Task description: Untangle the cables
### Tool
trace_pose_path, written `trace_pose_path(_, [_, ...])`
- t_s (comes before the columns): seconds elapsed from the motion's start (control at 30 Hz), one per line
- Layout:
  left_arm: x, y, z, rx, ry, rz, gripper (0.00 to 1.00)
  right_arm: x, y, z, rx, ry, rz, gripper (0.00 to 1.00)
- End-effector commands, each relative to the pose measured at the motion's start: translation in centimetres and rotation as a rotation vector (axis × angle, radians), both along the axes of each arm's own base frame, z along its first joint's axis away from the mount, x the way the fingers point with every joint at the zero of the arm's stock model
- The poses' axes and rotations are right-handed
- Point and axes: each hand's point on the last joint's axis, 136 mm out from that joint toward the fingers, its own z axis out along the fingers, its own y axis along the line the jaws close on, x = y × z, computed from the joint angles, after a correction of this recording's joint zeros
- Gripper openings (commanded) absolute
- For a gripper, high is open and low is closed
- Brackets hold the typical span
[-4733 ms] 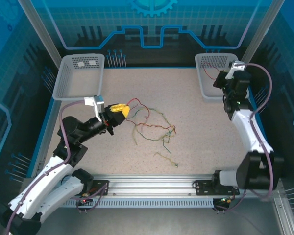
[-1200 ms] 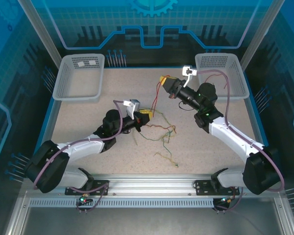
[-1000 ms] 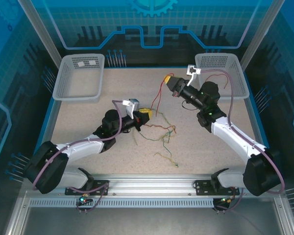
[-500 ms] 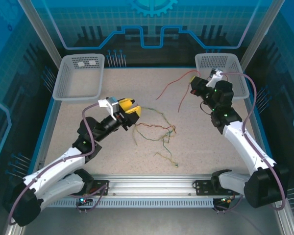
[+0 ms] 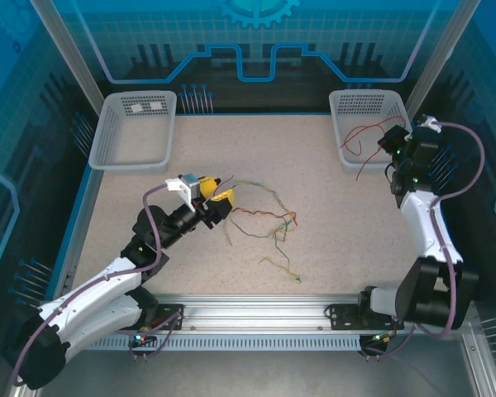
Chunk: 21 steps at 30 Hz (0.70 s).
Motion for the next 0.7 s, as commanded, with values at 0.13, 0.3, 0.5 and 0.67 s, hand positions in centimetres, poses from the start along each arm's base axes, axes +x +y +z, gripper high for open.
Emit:
trace_pose_path(0.13, [0.1,-0.4,0.1,-0.031,0.021,-0.021,0.61,5.1,-4.8,-0.3,0.036,-0.049,-0.087,0.00])
trace_pose_path(0.3, [0.2,-0.7,-0.5,-0.037,0.040,-0.030,0.61,8.4,-7.5,-1.7,0.151,-0.146,-0.134,0.00])
trace_pose_path(0.5, [0.5,-1.0,-0.7,-0.024,0.058,-0.037,0.61,13.0,-8.7,-4.5,0.316,-0.197,-0.088,0.00])
trace_pose_path(0.67, [0.5,-1.0,-0.6,-0.021,0.066,-0.039,0.60,15.9,-9.7,-8.4,0.450,-0.053,-0.153,0.00])
